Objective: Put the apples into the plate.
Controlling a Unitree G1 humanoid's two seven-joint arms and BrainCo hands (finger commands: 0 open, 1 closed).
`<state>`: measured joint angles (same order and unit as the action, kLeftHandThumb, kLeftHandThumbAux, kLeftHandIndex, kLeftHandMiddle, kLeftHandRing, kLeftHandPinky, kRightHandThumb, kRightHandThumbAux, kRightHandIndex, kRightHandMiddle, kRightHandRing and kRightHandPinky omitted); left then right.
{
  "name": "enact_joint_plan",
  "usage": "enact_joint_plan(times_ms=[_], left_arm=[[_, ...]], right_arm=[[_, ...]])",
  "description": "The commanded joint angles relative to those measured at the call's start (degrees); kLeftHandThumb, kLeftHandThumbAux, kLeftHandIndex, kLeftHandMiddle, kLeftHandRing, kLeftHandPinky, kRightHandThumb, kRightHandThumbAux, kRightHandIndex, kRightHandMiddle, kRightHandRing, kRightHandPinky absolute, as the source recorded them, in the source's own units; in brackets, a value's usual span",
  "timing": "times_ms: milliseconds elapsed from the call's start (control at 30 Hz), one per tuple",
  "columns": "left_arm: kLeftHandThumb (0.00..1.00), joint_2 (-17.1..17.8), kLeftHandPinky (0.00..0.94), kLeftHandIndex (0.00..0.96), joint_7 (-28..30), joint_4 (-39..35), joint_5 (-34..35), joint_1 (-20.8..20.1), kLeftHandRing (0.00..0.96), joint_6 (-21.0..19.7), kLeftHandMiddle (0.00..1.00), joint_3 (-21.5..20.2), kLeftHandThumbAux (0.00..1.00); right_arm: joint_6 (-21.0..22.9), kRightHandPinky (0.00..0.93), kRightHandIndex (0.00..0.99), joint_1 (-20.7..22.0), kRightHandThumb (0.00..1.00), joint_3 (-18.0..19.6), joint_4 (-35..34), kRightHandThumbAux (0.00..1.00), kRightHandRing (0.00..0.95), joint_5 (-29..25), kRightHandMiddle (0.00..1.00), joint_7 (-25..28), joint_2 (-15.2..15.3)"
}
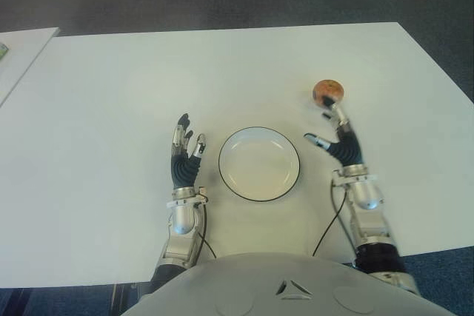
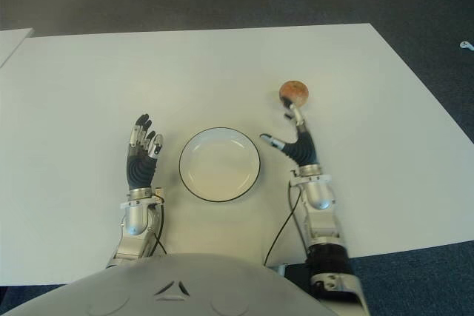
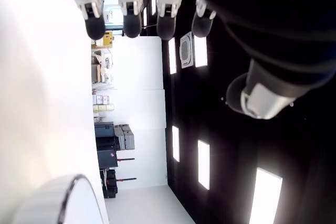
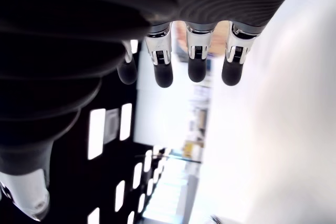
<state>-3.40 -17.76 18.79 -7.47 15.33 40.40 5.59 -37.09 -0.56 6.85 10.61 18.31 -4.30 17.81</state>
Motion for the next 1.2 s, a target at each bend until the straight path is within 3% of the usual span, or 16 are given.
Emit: enact_joint_plan(times_ms=[33,233,367,567,767,1000,1200], left_arm=[[0.084,-0.11,0.000,0.022,-0.79,9.00,-2.44,2.24,0.000,-0.63,0.000,-0.28,0.560],[0.093,-0.12,0.000,0.027,-0.78,8.21,-2.43,2.28,0.000,-1.78,0.000,-0.31,0.572],[0.091,0.00,0.000,0.040,-0.28,7.57,-1.70,2.44,0.000,-2.80,0.004,-0.51,0.566],[0.085,0.02,0.000,0.053,-0.06,8.17,-1.11,1.93,0.000,-2.67,0.013,-0.86,0.559],[0.084,-0.08,0.000,0.064,0.63,8.43,-0.01,1.59,0.000,-2.50,0.022,-1.14,0.559],[0.085,-0.49,0.000,0.071,-0.53,6.54,-1.21,2.25,0.000,-3.21,0.023,-0.61,0.560],[0.088,-0.57,0.000,0.071,-0.50,5.89,-1.18,2.52,0.000,-3.12,0.018,-0.31,0.557]], right_arm=[[-4.39,0.021,0.003,6.62,0.309,0.75,2.86,0.590,0.001,16.67,0.000,-11.38,8.18],[-2.35,0.003,0.019,10.12,0.300,-1.18,3.83,0.565,0.001,27.79,0.006,-19.29,15.89],[-0.74,0.000,0.026,11.93,0.303,-2.19,1.83,0.538,0.000,31.39,0.007,-18.28,20.04],[1.76,0.000,0.022,14.27,0.311,-4.20,-0.33,0.523,0.000,34.52,0.003,-17.51,23.51],[4.78,0.000,0.015,22.68,0.348,-10.00,6.17,0.499,0.000,39.50,0.014,-19.61,24.18],[7.65,0.000,0.006,39.08,0.391,-20.65,31.35,0.470,0.000,46.10,0.029,-27.44,21.87],[8.31,0.000,0.000,45.92,0.396,-25.52,41.95,0.459,0.000,46.50,0.025,-27.78,20.12]])
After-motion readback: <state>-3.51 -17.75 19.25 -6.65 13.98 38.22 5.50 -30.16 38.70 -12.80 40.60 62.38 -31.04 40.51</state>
